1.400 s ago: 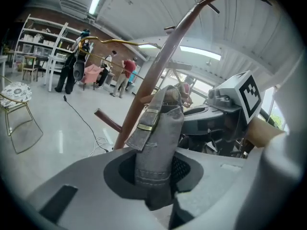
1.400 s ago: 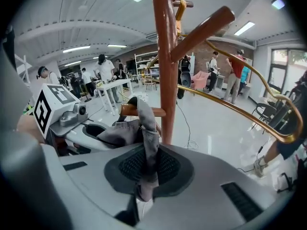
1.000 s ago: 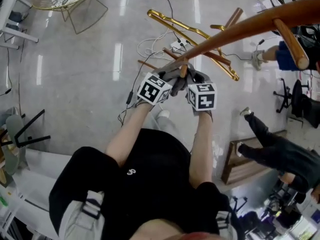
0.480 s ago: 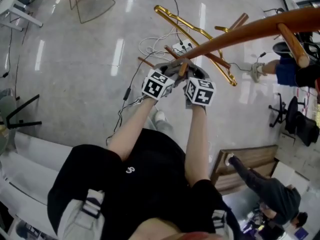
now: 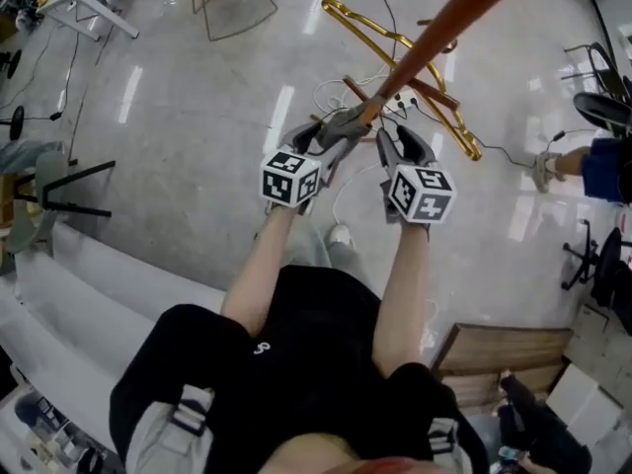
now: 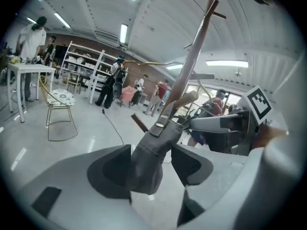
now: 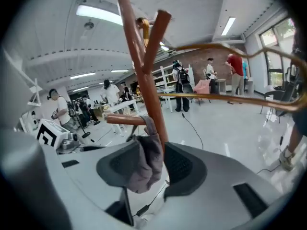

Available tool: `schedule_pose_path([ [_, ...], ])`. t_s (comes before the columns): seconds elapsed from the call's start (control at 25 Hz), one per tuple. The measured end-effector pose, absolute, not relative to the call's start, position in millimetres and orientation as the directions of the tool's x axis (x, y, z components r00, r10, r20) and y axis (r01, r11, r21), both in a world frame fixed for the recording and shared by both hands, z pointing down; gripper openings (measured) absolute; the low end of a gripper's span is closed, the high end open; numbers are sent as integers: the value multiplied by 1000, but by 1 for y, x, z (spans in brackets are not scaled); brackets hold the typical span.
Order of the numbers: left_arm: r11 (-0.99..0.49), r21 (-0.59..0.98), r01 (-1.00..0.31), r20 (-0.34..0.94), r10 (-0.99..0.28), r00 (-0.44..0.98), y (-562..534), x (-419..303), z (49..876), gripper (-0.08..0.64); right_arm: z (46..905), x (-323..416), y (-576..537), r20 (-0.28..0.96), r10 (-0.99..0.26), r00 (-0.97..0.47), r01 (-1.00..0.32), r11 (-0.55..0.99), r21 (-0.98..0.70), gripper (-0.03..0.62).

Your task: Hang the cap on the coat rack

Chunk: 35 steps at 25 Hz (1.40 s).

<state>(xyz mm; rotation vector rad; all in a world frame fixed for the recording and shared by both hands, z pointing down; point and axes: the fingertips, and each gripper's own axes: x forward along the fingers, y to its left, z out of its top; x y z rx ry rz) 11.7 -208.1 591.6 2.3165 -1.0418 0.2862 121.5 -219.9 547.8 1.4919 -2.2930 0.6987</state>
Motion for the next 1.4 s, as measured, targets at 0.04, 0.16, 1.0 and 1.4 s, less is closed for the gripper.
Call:
schedule_pose_path([
  [0.04, -516, 411, -752, 406, -634, 658, -203, 6, 587, 244, 540, 119, -212, 493, -754, -433, -901, 370, -225, 148],
  [0.16, -492, 399, -773, 335, -707, 623, -194, -1, 550, 244, 513, 114, -185, 451, -693, -562, -825, 508, -247, -3],
  [1.0, -404, 194, -894, -54, -914, 402, -144, 26, 326, -2, 328, 125, -165, 20, -826, -563, -823, 559, -101, -5],
  [1.4, -393, 159, -906, -41, -919, 392, -148, 34, 322, -2, 327, 133, -168, 14, -825, -565, -822, 561, -95, -5],
])
